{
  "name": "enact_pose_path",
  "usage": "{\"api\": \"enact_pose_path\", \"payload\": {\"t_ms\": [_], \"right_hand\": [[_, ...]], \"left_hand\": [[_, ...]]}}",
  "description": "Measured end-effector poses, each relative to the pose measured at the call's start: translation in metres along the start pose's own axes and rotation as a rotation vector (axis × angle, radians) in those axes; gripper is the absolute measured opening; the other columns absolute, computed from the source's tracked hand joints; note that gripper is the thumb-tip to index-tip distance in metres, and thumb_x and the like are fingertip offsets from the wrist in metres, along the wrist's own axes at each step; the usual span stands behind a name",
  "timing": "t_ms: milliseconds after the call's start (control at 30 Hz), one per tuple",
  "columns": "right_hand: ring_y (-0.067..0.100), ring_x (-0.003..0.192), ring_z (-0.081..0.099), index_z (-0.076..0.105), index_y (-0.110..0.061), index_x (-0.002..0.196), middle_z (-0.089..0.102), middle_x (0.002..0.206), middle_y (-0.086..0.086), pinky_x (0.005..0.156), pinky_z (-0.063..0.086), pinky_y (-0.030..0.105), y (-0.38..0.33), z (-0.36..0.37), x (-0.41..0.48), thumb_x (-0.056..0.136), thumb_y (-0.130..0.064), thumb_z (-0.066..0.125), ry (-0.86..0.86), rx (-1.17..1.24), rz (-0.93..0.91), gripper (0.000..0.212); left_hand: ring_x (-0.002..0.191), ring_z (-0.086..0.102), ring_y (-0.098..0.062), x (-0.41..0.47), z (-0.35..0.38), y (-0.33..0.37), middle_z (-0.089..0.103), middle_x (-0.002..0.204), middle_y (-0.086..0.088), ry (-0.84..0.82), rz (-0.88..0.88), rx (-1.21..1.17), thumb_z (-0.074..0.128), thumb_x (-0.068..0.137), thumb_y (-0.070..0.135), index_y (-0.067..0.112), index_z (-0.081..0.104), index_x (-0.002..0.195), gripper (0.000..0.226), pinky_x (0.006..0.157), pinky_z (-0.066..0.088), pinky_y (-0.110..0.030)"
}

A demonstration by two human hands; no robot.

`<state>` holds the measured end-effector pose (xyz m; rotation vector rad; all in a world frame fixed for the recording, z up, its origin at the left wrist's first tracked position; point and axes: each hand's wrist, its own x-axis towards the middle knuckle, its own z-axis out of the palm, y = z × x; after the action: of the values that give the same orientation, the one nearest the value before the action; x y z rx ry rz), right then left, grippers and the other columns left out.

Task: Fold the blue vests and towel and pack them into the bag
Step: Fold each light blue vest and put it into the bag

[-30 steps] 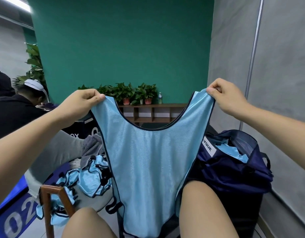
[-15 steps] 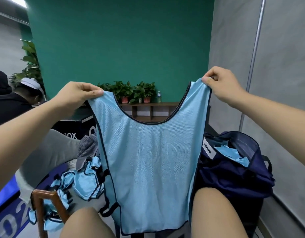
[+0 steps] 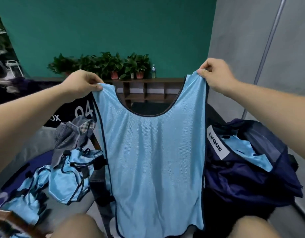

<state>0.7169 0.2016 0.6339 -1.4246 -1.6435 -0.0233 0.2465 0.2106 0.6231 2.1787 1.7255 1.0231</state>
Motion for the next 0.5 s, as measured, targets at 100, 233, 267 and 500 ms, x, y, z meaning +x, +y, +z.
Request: {"api": "enact_pose_path", "payload": {"t_ms": [100, 233, 267, 500], "right_hand": [[0.023, 0.094, 0.069, 0.069, -0.019, 0.09, 0.074, 0.095, 0.0, 0.086, 0.057, 0.041, 0.026, 0.038, 0.018, 0.095, -0.029, 0.068, -0.033, -0.014, 0.05, 0.011], [0.023, 0.091, 0.066, 0.07, -0.017, 0.092, 0.072, 0.094, 0.0, 0.08, 0.054, 0.038, 0.06, 0.093, 0.037, 0.096, -0.028, 0.067, -0.087, -0.073, 0.077, 0.012], [0.022, 0.09, 0.065, 0.071, -0.016, 0.093, 0.072, 0.094, 0.0, 0.078, 0.051, 0.035, 0.068, 0.107, 0.042, 0.096, -0.027, 0.066, -0.104, -0.091, 0.078, 0.012], [0.023, 0.09, 0.064, 0.071, -0.011, 0.094, 0.067, 0.086, -0.004, 0.075, 0.044, 0.033, 0.126, 0.194, 0.071, 0.1, -0.025, 0.067, -0.259, -0.195, 0.104, 0.016]], "left_hand": [[0.091, 0.071, -0.021, 0.037, 0.042, -0.025, 0.078, 0.09, 0.003, 0.009, -0.035, 0.023, 0.084, 0.093, 0.025, 0.026, 0.077, 0.09, 0.008, 0.082, 0.051, -0.033], [0.087, 0.066, -0.017, 0.072, 0.097, -0.057, 0.075, 0.087, 0.0, 0.002, -0.056, 0.116, 0.082, 0.093, 0.023, 0.019, 0.076, 0.091, 0.008, 0.077, 0.046, -0.031], [0.086, 0.066, -0.018, 0.08, 0.111, -0.066, 0.074, 0.086, 0.001, -0.008, -0.06, 0.135, 0.082, 0.092, 0.023, 0.019, 0.076, 0.091, 0.008, 0.076, 0.045, -0.031], [0.085, 0.066, -0.019, 0.124, 0.194, -0.135, 0.072, 0.086, 0.001, -0.098, -0.101, 0.203, 0.081, 0.093, 0.021, 0.02, 0.072, 0.088, 0.011, 0.076, 0.045, -0.031]]}}
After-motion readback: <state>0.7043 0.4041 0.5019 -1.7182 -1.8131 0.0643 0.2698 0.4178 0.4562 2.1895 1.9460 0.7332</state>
